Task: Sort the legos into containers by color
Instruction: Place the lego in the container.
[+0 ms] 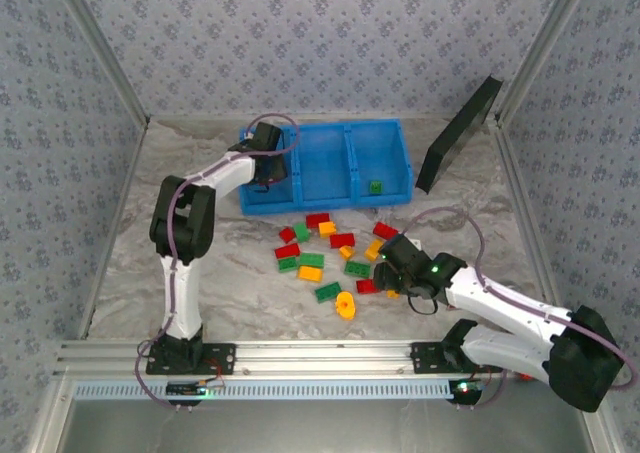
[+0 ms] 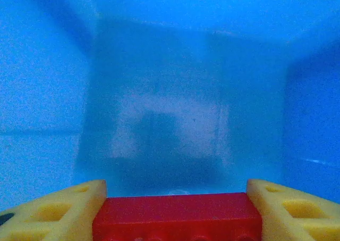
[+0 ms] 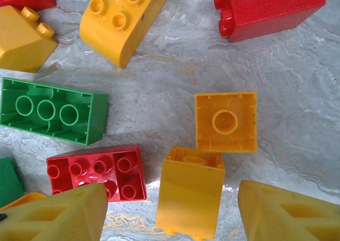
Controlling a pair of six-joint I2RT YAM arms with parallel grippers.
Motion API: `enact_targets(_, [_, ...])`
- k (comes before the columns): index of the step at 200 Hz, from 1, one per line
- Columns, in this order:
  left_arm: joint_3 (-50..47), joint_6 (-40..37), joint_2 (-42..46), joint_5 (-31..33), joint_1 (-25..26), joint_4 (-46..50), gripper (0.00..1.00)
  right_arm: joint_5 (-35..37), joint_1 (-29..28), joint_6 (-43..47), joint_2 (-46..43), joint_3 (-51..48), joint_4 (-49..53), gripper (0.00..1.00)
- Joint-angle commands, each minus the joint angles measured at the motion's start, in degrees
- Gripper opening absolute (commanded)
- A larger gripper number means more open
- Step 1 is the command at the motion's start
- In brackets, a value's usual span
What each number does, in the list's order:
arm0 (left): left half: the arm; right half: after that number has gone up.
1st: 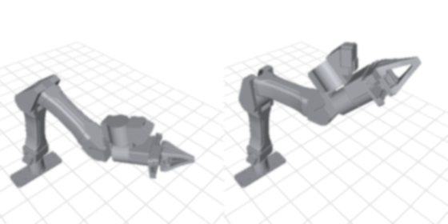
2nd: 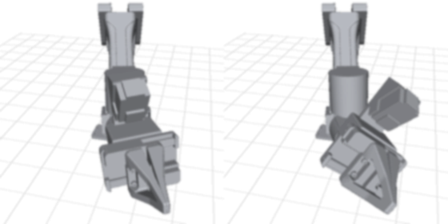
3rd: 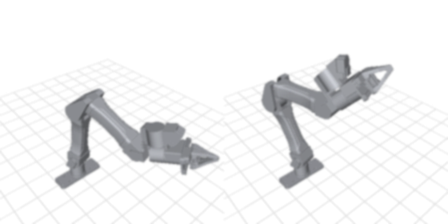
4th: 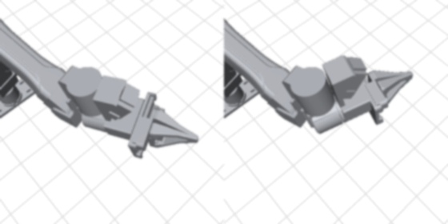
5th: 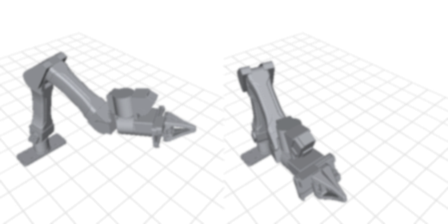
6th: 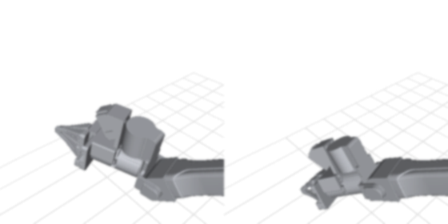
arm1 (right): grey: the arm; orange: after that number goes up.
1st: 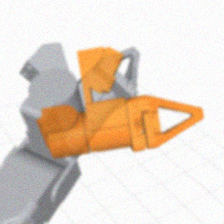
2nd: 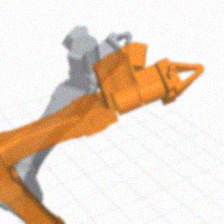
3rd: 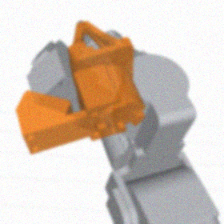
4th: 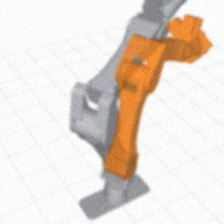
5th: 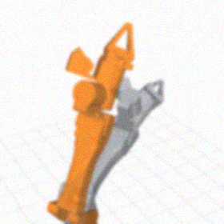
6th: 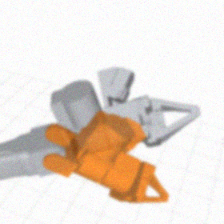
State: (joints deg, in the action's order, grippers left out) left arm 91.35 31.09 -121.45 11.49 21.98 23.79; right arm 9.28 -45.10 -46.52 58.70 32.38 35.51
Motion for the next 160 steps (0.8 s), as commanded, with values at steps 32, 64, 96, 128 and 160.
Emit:
enact_targets(32, [0.58, 1.76, -1.17, -0.72, -0.45, -0.32, 0.60, 0.83, 0.45, 0.91, 1.41, 1.06, -0.44, 0.68])
enact_targets(64, [1.34, 1.47, -0.98, -0.49, -0.51, -0.12, 0.69, 0.57, 0.49, 1.08, 2.10, 1.15, -0.79, 0.69])
enact_targets(96, [1.81, 1.43, -0.55, 0.62, -0.53, 0.12, 0.77, 0.26, 0.45, 1.22, 2.21, 1.37, -0.79, 0.61])
enact_targets(128, [2.19, 1.25, -0.13, 0.75, -0.53, 0.24, 0.79, 0.35, 0.37, 1.35, 2.12, 1.72, -0.44, 0.62])
enact_targets(160, [2.06, 1.43, 0.90, 1.68, -0.62, 0.37, 0.53, 0.58, 0.28, 1.16, 2.34, 1.72, -0.77, 0.62])
